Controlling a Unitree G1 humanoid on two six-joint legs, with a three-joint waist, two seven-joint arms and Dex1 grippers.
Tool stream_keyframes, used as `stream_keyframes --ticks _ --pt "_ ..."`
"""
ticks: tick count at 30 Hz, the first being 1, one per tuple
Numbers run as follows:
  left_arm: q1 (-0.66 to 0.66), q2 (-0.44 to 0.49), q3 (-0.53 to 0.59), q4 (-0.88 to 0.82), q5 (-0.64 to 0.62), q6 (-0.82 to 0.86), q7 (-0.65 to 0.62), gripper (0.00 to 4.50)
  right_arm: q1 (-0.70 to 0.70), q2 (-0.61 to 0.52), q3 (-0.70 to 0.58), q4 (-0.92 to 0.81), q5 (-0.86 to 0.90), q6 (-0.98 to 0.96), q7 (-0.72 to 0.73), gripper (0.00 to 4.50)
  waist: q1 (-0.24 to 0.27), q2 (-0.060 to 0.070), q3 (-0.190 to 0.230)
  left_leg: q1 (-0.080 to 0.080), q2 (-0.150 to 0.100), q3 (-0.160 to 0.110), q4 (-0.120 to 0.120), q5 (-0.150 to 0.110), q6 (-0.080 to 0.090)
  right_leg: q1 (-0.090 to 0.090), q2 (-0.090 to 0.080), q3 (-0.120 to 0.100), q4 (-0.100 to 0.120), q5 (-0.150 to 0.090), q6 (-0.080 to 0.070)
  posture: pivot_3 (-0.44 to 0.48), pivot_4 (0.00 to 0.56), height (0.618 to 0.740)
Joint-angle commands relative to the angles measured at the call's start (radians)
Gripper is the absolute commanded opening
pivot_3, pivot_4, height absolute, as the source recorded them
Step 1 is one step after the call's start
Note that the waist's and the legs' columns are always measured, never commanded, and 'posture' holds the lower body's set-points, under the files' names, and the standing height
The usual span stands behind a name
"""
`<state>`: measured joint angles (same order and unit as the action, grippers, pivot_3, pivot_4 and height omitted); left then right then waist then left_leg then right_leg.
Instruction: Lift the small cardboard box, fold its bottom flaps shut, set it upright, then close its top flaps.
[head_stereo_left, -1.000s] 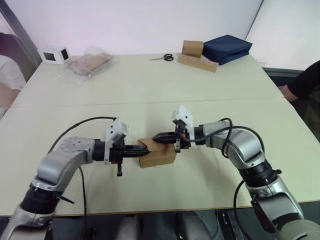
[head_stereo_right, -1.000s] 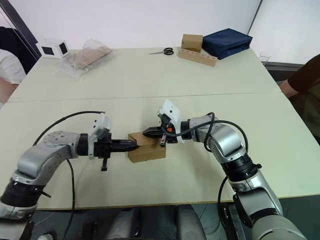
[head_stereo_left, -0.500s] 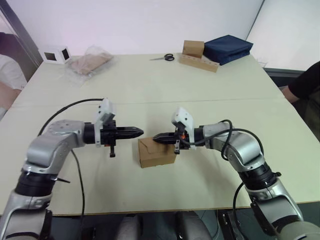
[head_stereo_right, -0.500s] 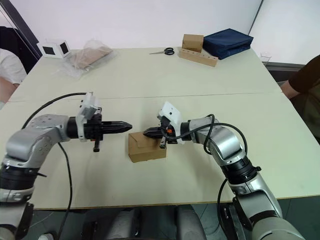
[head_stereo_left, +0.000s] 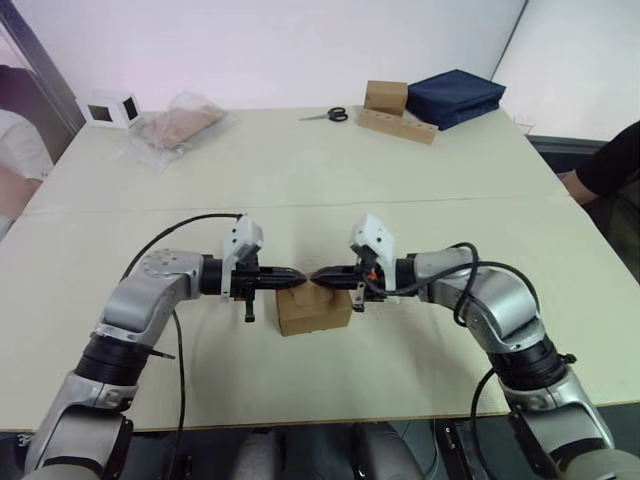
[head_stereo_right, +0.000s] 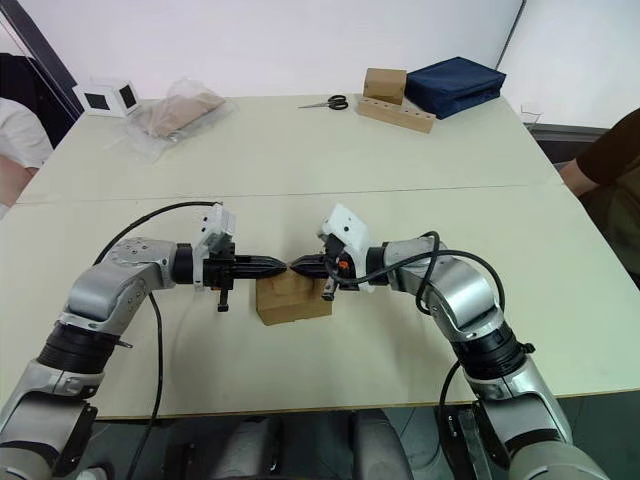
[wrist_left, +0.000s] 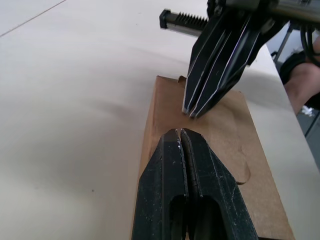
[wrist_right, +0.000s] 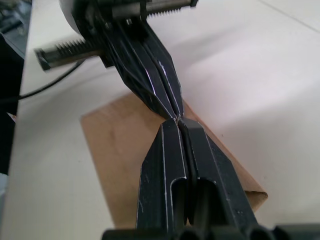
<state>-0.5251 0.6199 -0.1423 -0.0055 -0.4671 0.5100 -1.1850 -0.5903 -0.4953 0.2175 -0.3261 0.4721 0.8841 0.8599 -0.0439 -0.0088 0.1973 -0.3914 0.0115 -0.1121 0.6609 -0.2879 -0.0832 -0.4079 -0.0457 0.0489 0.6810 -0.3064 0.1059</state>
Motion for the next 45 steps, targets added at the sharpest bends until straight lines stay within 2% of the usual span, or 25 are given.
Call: stream_keyframes --ticks 1,5,14,33,45 --pt "-0.008 -0.009 -0.001 0.001 0.007 -0.007 -0.005 0.05 0.022 -0.037 -0.06 -0.14 0.084 0.058 0.003 0.0 0.002 0.0 0.0 0.0 0.0 0.0 0.0 0.0 0.0 0.0 0.0 0.0 0.0 0.0 0.0 0.0 0.15 0.74" --pt "-0.012 -0.019 -0.001 0.003 0.011 -0.01 -0.006 0.05 0.049 -0.041 -0.063 -0.18 0.112 0.095 -0.029 0.0 0.001 0.0 0.0 0.0 0.0 0.0 0.0 0.0 0.0 0.001 0.0 0.0 0.0 0.0 0.0 0.0 0.15 0.74" --pt "-0.032 -0.048 0.008 0.023 0.013 -0.01 0.005 0.05 0.111 -0.062 0.027 -0.172 0.063 0.068 -0.051 0.0 0.001 0.0 0.0 0.0 0.0 0.0 0.0 0.0 0.0 0.0 0.0 0.0 0.0 0.0 0.0 0.0 0.15 0.74" --pt "-0.054 -0.064 0.003 0.052 0.028 -0.018 0.006 0.05 0.051 -0.042 0.1 -0.067 -0.04 0.005 -0.099 0.0 0.0 0.0 0.0 0.0 0.0 0.0 0.0 0.0 0.0 0.001 0.0 0.0 0.0 0.0 0.0 0.0 0.15 0.74" --pt "-0.058 -0.064 -0.001 0.033 0.02 -0.011 -0.009 0.05 0.04 -0.026 0.102 -0.046 -0.066 -0.021 -0.104 0.0 0.001 0.0 0.0 0.0 0.0 0.0 0.0 0.0 0.0 0.001 0.0 0.0 0.0 0.0 0.0 0.0 0.15 0.74"
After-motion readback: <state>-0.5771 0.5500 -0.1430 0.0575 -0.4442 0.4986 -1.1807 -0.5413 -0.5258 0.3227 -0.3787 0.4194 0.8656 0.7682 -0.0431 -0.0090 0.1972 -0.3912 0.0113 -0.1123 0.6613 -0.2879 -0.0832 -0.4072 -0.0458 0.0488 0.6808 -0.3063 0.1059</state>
